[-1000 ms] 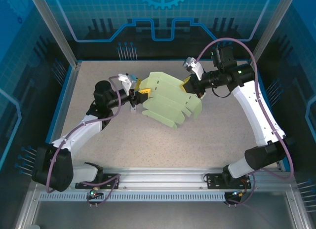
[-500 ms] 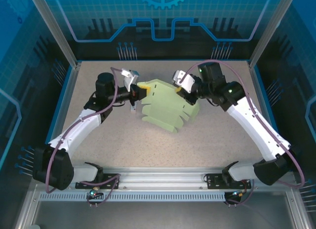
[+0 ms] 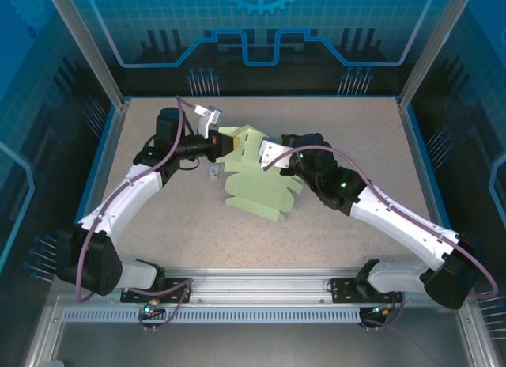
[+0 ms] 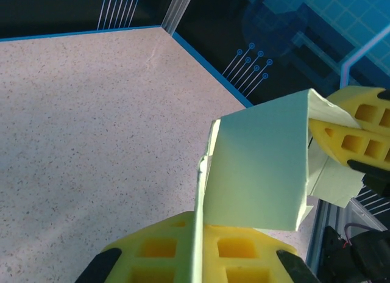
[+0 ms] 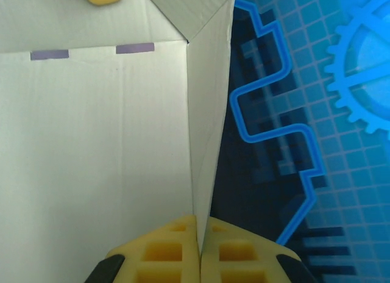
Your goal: Fold the paper box
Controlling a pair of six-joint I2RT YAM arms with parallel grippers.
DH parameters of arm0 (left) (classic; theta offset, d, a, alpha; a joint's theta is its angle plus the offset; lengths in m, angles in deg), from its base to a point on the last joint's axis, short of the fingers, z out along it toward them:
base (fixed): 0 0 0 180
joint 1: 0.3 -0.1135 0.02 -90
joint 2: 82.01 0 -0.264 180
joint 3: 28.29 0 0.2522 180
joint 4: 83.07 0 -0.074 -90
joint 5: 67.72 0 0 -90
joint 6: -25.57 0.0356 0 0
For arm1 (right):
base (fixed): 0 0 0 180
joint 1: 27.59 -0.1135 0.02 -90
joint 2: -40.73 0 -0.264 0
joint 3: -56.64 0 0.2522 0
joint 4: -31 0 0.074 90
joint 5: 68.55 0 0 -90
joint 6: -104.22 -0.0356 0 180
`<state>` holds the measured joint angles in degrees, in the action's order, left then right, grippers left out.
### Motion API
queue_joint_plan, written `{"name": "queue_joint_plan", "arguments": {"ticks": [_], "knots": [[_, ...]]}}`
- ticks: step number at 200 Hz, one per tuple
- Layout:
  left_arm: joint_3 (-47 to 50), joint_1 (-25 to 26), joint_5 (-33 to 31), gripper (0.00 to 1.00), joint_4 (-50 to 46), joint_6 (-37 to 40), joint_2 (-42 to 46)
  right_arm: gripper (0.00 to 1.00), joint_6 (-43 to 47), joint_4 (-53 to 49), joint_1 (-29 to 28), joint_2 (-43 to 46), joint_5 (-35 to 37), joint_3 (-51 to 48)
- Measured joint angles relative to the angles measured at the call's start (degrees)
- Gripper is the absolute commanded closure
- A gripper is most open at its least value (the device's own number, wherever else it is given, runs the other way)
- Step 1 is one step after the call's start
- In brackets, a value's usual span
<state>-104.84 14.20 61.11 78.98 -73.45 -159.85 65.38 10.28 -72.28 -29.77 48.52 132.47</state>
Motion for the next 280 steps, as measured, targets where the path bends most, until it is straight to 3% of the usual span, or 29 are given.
{"name": "queue_joint_plan", "arguments": {"ticks": [31,77,97,120,137,169,193,218,243,280], "knots": [[-0.50,0.00,-0.04,0.92,-1.38,-0.55,-0.66,1.00,-2.23,-1.84,0.92,0.04,-1.33,0.48],[-1.22,1.16,1.11,0.87,0.24,-0.90,-1.25,1.00,-18.69,-21.86,11.43,-2.19,-21.99,12.85],[-1.25,0.79,0.85,0.79,0.66,-2.01,-3.39,1.00,-24.79,-27.34,15.13,-4.81,-26.62,14.23],[-1.25,0.66,-0.79,0.60,1.09,-2.89,-7.54,1.00,-30.21,-31.36,19.45,-9.07,-30.23,13.53],[-1.25,0.66,-3.91,0.56,0.94,-3.37,-9.94,1.00,-32.87,-32.22,21.27,-12.00,-31.67,12.02],[0.26,0.66,-10.95,0.53,2.38,-4.52,-9.57,1.00,-34.91,-31.95,22.91,-17.18,-30.62,11.10],[8.59,1.88,-13.99,0.51,9.22,-7.43,-5.33,1.00,-35.10,-29.73,22.56,-19.65,-26.38,10.54],[14.88,9.44,-17.20,0.52,14.56,-8.11,-4.15,1.00,-34.95,-25.62,20.72,-19.45,-21.46,7.52],[15.67,18.93,-17.92,0.57,22.60,-9.07,-10.12,1.00,-34.38,-21.68,18.08,-18.86,-17.81,3.56],[15.72,23.87,-19.61,0.68,32.87,-9.55,-22.58,1.00,-34.18,-17.27,17.27,-17.05,-16.06,-0.31]]}}
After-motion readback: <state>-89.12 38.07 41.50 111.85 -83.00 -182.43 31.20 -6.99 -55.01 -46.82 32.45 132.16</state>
